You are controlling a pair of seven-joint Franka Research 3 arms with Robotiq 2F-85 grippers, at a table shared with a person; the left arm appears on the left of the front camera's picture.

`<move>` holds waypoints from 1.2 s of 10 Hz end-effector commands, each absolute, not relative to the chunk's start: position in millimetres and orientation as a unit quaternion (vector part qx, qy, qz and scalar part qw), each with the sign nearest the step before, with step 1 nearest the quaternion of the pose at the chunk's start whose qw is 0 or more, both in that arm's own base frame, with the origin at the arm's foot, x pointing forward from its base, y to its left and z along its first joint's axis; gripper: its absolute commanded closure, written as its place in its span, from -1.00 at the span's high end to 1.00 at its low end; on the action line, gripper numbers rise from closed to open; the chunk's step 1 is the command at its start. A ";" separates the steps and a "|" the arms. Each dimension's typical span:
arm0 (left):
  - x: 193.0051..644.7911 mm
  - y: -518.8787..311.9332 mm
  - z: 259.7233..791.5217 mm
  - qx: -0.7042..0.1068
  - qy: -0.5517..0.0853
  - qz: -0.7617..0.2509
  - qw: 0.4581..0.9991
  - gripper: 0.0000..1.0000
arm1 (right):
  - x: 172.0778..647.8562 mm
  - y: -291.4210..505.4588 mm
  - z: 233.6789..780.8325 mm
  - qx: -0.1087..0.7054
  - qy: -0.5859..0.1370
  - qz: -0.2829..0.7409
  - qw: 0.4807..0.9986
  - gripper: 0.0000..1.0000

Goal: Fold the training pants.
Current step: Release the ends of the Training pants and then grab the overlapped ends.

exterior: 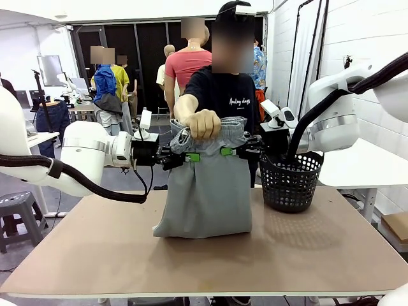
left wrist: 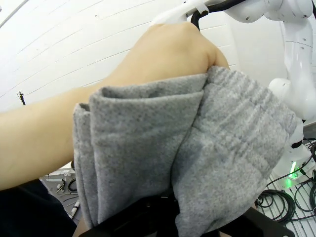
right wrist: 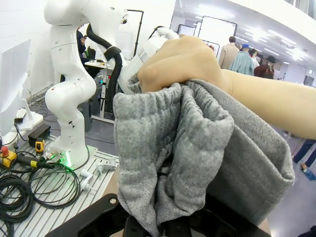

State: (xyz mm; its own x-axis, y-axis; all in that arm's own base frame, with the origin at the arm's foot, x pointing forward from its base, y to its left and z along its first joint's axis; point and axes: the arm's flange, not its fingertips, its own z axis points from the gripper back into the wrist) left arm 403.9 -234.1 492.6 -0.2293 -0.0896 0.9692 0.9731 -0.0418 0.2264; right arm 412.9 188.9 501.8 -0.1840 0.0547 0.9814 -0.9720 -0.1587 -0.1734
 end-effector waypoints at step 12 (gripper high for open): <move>404.6 -230.9 495.1 -0.428 -0.528 -0.572 0.459 1.00 | 414.4 185.7 501.5 0.482 -0.476 0.587 0.443 1.00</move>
